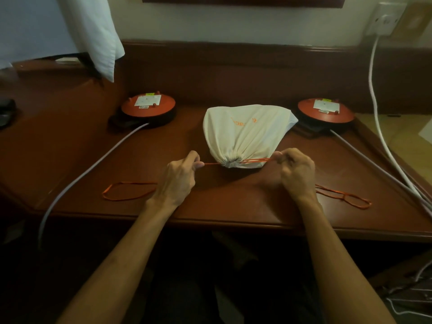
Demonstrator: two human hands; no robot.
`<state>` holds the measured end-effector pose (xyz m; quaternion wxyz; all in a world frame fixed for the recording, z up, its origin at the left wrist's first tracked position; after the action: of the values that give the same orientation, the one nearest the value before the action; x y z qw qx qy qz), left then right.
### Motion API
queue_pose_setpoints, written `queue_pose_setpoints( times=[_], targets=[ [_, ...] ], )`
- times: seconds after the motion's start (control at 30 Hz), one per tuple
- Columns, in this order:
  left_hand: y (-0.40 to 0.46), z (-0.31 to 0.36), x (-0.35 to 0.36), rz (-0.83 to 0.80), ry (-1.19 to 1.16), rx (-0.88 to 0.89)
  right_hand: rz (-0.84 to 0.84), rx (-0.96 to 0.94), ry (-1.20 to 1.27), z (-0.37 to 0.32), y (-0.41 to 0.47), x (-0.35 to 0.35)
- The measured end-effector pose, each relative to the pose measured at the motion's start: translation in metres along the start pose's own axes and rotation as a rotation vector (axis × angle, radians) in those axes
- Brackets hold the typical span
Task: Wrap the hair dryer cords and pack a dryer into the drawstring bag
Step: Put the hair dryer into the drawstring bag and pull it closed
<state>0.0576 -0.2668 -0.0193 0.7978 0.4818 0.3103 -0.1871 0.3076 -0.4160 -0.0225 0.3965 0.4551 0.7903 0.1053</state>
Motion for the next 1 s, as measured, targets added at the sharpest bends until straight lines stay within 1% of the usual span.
queue_pose_setpoints(
  times=[0.07, 0.1, 0.17, 0.2, 0.27, 0.3, 0.37, 0.4, 0.5, 0.57, 0.63, 0.73, 0.83, 1.0],
  targets=[
    [0.000, -0.004, 0.005, -0.028, -0.038, -0.060, -0.013, 0.019, 0.026, 0.003, 0.001, -0.002],
    [0.001, -0.009, 0.008, -0.057, -0.086, -0.138, -0.038, 0.041, 0.039, 0.007, 0.000, 0.000],
    [0.003, -0.022, 0.014, -0.156, -0.195, -0.315, -0.135, 0.093, 0.051, 0.018, 0.002, 0.005],
    [0.006, -0.027, 0.016, -0.215, -0.243, -0.377, -0.203, 0.110, 0.032, 0.021, 0.002, 0.007],
    [0.011, -0.028, 0.018, -0.351, -0.351, -0.448, -0.346, 0.119, -0.013, 0.022, 0.003, 0.011],
    [0.014, -0.024, 0.019, -0.413, -0.410, -0.464, -0.389, 0.106, -0.031, 0.018, 0.003, 0.011],
    [0.020, -0.014, 0.023, -0.461, -0.494, -0.482, -0.415, 0.043, -0.039, 0.004, 0.005, 0.011],
    [0.023, -0.009, 0.025, -0.459, -0.490, -0.479, -0.423, 0.018, -0.028, -0.005, 0.005, 0.014],
    [0.030, -0.005, 0.030, -0.441, -0.338, -0.453, -0.501, 0.013, -0.021, -0.027, 0.002, 0.031],
    [0.029, -0.008, 0.033, -0.449, -0.330, -0.505, -0.542, 0.037, -0.058, -0.031, -0.002, 0.040],
    [0.027, -0.011, 0.035, -0.453, -0.320, -0.532, -0.537, 0.024, -0.056, -0.033, -0.005, 0.045],
    [0.029, -0.014, 0.029, -0.371, -0.251, -0.495, -0.506, 0.014, -0.033, -0.032, -0.007, 0.045],
    [0.023, -0.019, 0.032, -0.336, -0.327, -0.535, -0.465, 0.036, 0.065, -0.030, -0.006, 0.042],
    [0.008, -0.024, 0.030, -0.133, -0.406, -0.583, -0.392, 0.092, 0.178, -0.019, -0.012, 0.046]
  ],
)
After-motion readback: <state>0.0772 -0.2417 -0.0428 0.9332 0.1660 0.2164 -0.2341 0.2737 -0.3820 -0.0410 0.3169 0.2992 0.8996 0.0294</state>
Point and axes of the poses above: each hand's wrist, its own y-axis towards the middle knuckle, its own x-axis out of the palm, z = x × y, the point moved 7 cm from there along y, towards the middle knuckle, and after that the axes turned 4 degrees about -y, right-handed, at the moved point
